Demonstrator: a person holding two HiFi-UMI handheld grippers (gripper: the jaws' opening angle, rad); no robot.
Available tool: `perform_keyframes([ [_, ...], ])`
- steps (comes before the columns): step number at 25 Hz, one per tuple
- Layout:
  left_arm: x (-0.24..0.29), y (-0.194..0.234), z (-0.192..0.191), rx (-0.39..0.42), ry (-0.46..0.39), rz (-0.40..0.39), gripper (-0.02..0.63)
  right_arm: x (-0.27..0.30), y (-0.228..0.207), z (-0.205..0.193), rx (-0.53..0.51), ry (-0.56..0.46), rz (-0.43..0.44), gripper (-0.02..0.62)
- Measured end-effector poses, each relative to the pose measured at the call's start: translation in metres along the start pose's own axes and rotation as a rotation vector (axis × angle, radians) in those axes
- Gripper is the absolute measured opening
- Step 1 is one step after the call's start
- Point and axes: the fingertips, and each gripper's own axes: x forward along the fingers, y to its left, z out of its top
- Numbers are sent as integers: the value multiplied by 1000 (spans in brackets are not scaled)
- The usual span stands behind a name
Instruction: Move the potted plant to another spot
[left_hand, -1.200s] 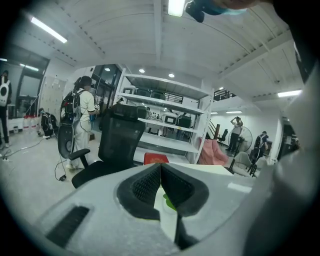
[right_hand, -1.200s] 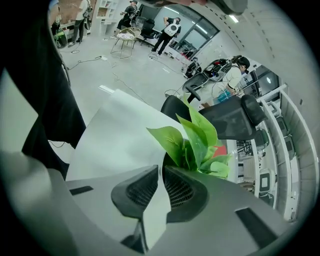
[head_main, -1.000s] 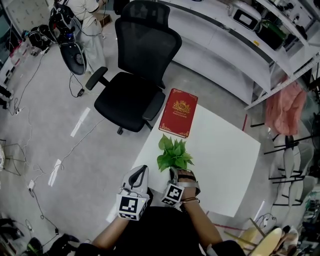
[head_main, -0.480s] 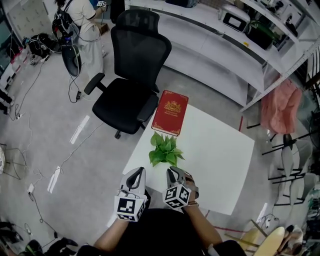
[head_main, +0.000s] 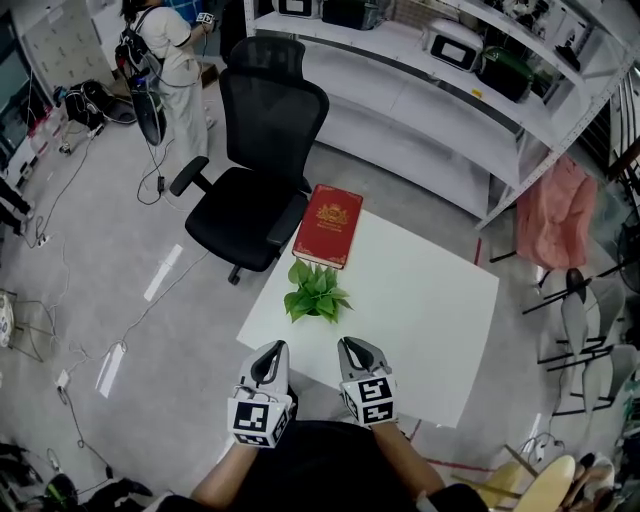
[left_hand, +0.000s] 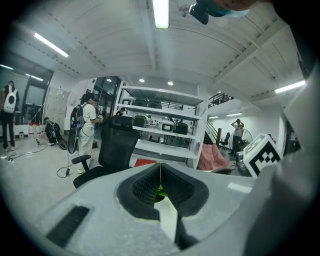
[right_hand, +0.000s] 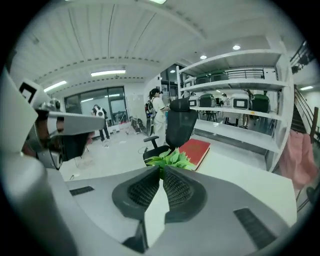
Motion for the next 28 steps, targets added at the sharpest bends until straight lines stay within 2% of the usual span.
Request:
perform_keyframes([
  [8, -21, -30, -1, 21, -19, 9, 17, -64, -2, 20, 144, -168, 12, 25],
  [15, -28, -53, -7, 39, -16, -12, 17, -90, 4, 10, 158, -196, 26, 25],
  [28, -35, -52, -12, 35, -17, -6, 17, -97, 8, 15, 171, -229, 31, 12],
])
